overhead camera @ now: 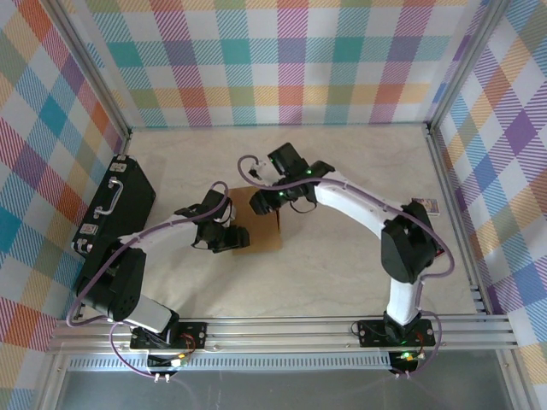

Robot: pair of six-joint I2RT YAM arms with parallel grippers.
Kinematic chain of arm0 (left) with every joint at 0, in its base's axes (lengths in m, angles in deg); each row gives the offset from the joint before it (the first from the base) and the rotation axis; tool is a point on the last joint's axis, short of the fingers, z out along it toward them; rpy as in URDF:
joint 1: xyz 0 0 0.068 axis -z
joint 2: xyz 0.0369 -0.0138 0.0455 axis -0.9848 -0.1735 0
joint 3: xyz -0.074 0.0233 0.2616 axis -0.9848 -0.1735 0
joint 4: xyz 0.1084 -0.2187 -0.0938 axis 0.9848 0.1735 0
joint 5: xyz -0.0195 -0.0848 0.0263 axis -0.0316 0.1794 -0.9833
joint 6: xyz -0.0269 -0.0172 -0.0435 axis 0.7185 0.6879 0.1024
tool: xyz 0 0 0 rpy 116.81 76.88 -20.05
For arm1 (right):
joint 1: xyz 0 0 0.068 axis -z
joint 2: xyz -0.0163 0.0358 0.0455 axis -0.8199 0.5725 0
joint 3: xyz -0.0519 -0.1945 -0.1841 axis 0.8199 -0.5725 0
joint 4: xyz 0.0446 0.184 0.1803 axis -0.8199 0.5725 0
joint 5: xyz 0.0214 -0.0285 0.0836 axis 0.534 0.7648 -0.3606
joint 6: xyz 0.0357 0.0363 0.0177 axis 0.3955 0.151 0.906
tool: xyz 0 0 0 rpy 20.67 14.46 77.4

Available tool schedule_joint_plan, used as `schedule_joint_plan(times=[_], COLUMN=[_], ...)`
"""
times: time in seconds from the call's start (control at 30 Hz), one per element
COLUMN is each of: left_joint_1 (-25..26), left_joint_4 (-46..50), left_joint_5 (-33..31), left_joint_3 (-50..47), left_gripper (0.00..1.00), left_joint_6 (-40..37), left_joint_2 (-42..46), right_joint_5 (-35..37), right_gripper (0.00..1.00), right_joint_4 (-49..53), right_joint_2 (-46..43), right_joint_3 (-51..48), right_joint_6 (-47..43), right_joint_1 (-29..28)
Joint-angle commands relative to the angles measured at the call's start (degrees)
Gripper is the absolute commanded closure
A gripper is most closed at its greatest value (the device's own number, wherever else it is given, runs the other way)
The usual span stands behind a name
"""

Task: Fold the paper box

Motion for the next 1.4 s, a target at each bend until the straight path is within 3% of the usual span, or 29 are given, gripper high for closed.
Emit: schedule_joint_plan(times=[0.0,0.37,0.67,1.03,1.37], left_joint_1=[0.3,0.3,0.3,0.3,0.7], left_joint_4=[2.8,3.9,2.0,-4.9,-7.4], left_joint_5=[-1.9,-2.4,-6.7,-6.2,-13.3], left_joint_3=[0.9,2.3,-0.7,-4.9,-4.5], left_gripper=[0.44,0.43,0.39,0.38,0.39], left_joint_6=[-1.3,-1.7,-2.8,-2.8,-3.6], left_joint_2=[-1.3,-0.9,2.2,0.9,-0.1], right_joint_5=[-3.8,-5.6,-6.6,-7.1,-7.9], right_gripper=[0.54,0.54,0.54,0.54,0.54], right_joint_4=[0.5,2.8,4.1,5.4,6.7], right_joint_2=[5.8,16.1,17.6,18.8,20.0], right_joint_3=[4.1,9.5,9.3,10.0,10.5], right_joint_6=[0.1,2.0,1.7,1.2,0.8], right_joint_1=[1.9,3.3,3.5,3.4,3.4])
